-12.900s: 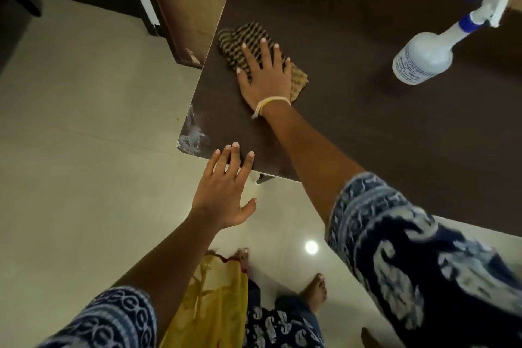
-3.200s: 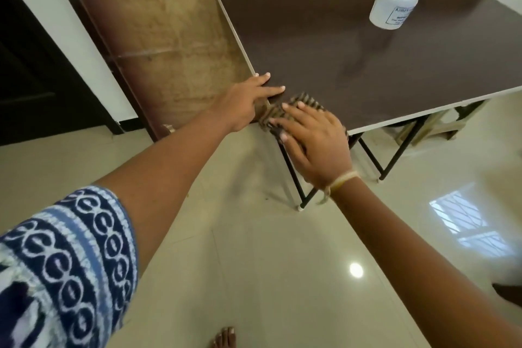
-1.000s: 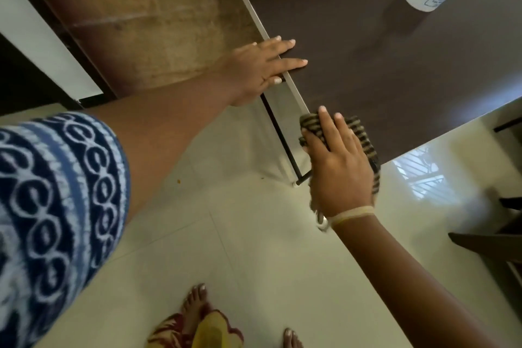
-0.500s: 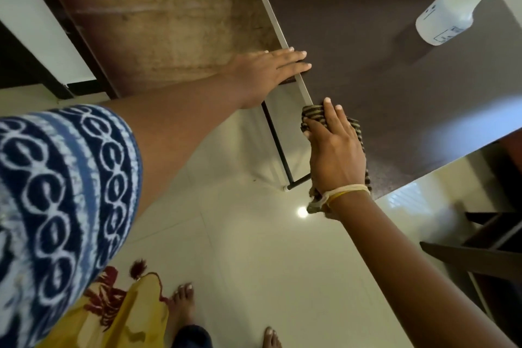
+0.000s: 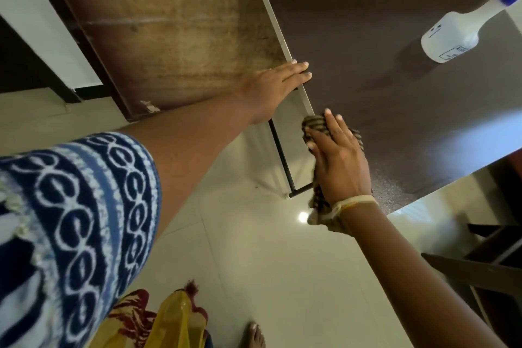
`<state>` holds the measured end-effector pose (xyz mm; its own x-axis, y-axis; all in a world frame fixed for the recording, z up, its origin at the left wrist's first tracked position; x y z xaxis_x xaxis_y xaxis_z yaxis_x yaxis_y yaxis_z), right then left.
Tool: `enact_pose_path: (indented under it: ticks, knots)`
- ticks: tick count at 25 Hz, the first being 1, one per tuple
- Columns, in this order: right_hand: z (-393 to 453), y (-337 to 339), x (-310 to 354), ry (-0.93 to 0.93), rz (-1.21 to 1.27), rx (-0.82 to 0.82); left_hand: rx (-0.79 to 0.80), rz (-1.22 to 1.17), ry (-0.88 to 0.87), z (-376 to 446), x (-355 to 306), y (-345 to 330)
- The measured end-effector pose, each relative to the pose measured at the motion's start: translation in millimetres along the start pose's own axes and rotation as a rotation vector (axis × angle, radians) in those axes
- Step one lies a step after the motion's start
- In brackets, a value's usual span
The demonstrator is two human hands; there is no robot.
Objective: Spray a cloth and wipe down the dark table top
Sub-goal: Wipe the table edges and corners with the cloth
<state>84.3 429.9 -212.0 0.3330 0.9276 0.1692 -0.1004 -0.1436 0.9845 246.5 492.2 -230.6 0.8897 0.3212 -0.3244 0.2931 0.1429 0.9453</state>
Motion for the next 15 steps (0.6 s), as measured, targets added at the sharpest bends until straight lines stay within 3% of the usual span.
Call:
enact_pose_path:
  ticks: [3,8,12,15]
  knots:
    - [13.2,-2.3,0.0,0.055,-0.008,0.016,0.048,0.008,0.02,-1.3,-5.7,11.0]
    - [-70.7,5.5,-25.7,0.143,0.044,-0.002,0.083,0.097,0.16,-3.6,-28.0,11.9]
    - [-111.1,20.3,-54.7,0.368,0.167,-0.044,0.127,0.1,0.101,-9.3,-76.2,-2.0]
    - [-113.8,26.0,-89.4,0.353,0.331,-0.1,0.197,0.007,0.057,-4.8,-132.2,-12.0]
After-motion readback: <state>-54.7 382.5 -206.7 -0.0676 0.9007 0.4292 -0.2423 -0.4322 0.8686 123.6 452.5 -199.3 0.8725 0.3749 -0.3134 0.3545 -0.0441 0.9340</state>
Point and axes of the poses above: each hand's wrist, its own z-axis towards the middle knuckle, its own y-axis out of the back of the hand, x = y × z, the point moved 7 cm from there along z, towards the middle knuckle, and after that the axes turned 5 degrees about x, right-handed, at the moved point
